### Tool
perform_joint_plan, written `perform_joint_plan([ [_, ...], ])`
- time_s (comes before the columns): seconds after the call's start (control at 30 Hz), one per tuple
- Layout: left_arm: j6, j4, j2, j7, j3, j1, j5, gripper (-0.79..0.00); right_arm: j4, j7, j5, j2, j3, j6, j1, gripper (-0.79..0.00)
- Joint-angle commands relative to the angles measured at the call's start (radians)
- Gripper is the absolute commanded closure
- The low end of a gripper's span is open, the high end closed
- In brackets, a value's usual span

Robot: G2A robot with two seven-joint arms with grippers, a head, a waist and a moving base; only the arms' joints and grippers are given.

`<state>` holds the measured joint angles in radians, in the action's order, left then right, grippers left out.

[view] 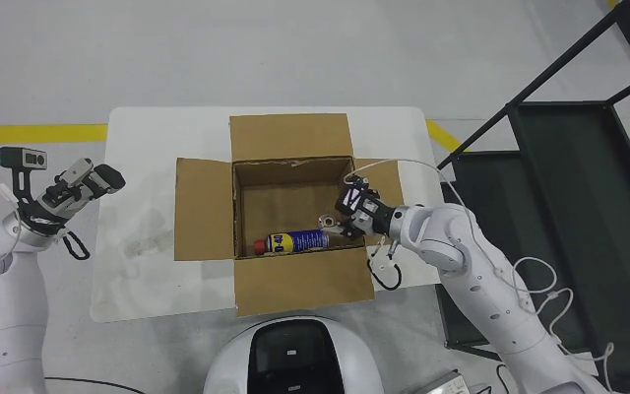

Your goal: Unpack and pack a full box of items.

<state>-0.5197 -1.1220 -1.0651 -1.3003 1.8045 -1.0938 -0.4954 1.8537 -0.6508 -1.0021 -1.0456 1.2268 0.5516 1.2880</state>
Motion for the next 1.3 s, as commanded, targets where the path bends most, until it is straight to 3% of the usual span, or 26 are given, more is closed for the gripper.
perform_joint_plan([
  [0.0,0.0,0.0,0.0,0.0,0.0,0.0,0.0,-0.785,0.008,-0.063,0.03,-0.003,-0.022,-0.018,-0.03,-0.785],
  [0.2,0.0,0.0,0.0,0.0,0.0,0.0,0.0,-0.785,-0.014,-0.318,0.076,-0.024,-0.15,-0.087,-0.179,-0.785],
  [0.3,0.0,0.0,0.0,0.0,0.0,0.0,0.0,-0.785,-0.069,-0.379,0.038,-0.04,-0.225,-0.132,-0.252,-0.785],
  [0.5,0.0,0.0,0.0,0.0,0.0,0.0,0.0,-0.785,-0.203,-0.401,0.012,-0.072,-0.334,-0.166,-0.357,-0.785],
  [1.07,0.0,0.0,0.0,0.0,0.0,0.0,0.0,-0.785,-0.204,-0.392,0.01,-0.073,-0.345,-0.155,-0.353,-0.785],
  [1.27,0.0,0.0,0.0,0.0,0.0,0.0,0.0,-0.785,-0.269,-0.468,0.117,-0.106,-0.396,-0.258,-0.43,-0.785],
])
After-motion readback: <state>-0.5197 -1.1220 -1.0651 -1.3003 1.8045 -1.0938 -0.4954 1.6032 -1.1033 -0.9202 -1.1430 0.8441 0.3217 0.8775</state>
